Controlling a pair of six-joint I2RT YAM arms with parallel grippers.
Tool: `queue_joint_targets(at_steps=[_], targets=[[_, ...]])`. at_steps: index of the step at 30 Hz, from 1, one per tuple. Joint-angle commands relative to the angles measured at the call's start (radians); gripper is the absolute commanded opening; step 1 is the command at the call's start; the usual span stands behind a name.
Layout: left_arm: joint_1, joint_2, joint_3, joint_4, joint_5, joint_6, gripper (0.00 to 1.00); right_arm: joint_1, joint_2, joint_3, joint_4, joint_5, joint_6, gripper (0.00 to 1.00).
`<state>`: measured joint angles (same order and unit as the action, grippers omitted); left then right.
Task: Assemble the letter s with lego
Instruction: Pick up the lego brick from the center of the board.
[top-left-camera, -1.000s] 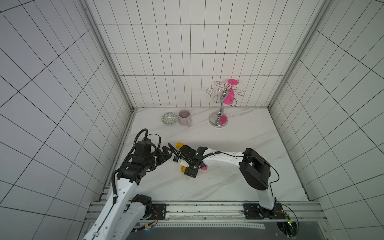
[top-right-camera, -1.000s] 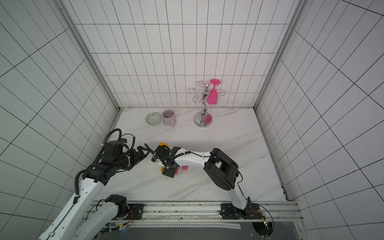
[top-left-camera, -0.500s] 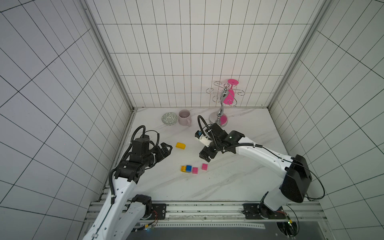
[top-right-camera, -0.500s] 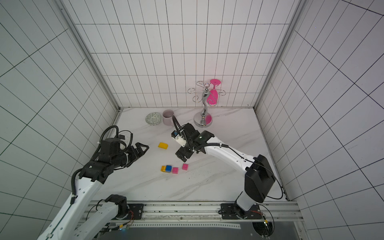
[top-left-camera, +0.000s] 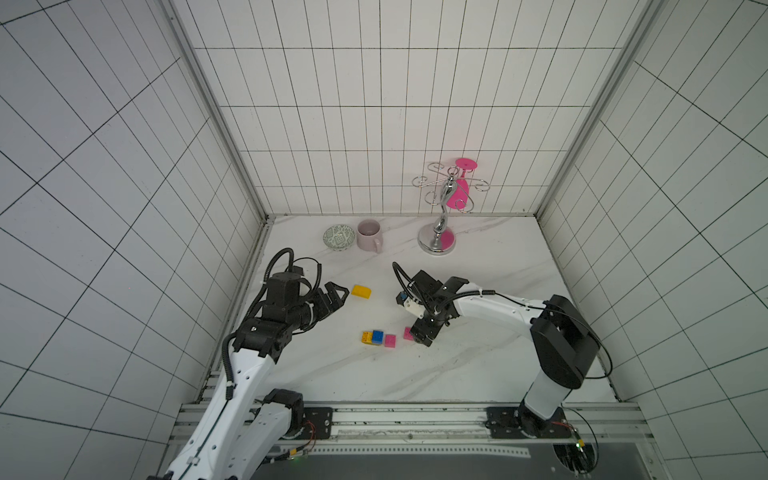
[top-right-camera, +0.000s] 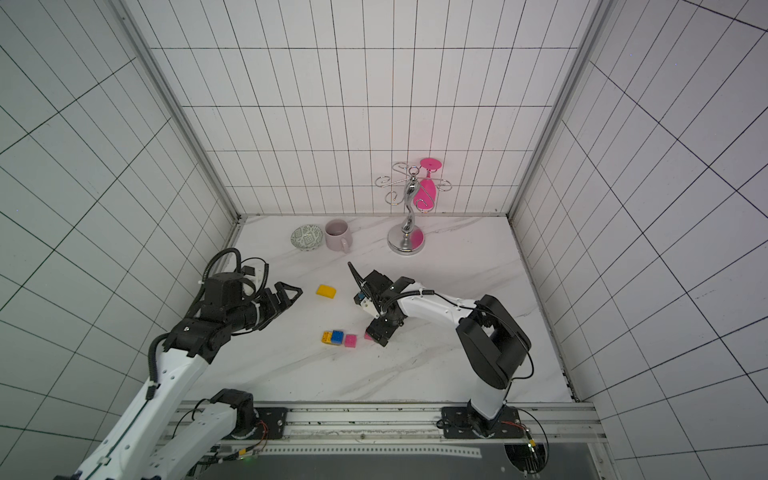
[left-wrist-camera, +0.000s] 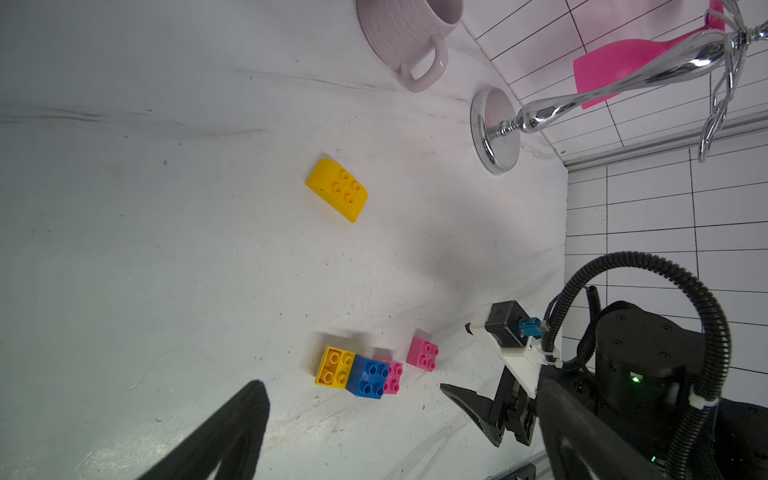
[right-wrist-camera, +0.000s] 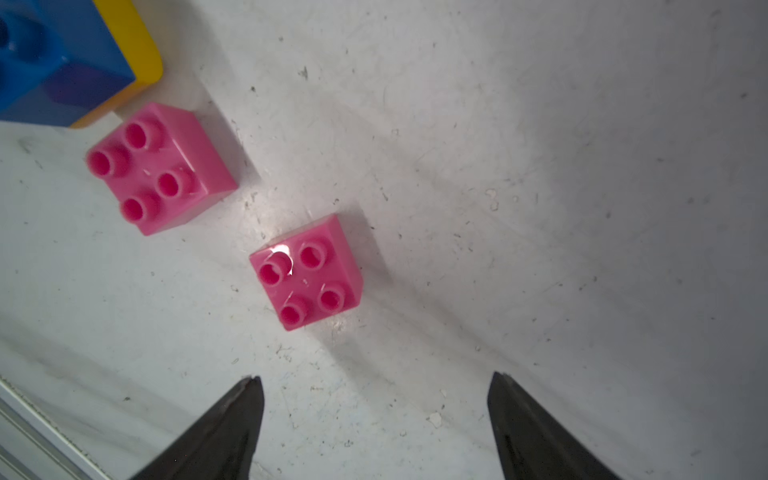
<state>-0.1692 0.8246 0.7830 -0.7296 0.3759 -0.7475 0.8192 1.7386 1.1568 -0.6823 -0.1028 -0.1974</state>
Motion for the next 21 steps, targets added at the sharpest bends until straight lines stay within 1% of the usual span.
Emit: queue_joint_targets(at_steps=[1, 4, 11, 19, 21], targets=[[0.000, 0.000, -0.002, 0.016, 0.005, 0.010, 0.98, 0.026, 0.034, 0.044, 0.030, -0.009, -0.022, 0.87], [0.000, 0.002, 0.001, 0.013, -0.002, 0.014, 0.98, 0.037, 0.054, 0.059, 0.037, -0.021, -0.028, 0.84], [0.003, 0.001, -0.008, 0.011, -0.005, 0.014, 0.98, 0.046, 0.095, 0.060, 0.065, -0.018, -0.023, 0.72], [0.005, 0.005, -0.008, 0.007, -0.008, 0.017, 0.98, 0.050, 0.099, 0.060, 0.091, -0.001, -0.019, 0.50], [0.006, 0.005, -0.010, 0.006, -0.008, 0.016, 0.98, 0.051, 0.103, 0.061, 0.093, -0.001, -0.018, 0.49]])
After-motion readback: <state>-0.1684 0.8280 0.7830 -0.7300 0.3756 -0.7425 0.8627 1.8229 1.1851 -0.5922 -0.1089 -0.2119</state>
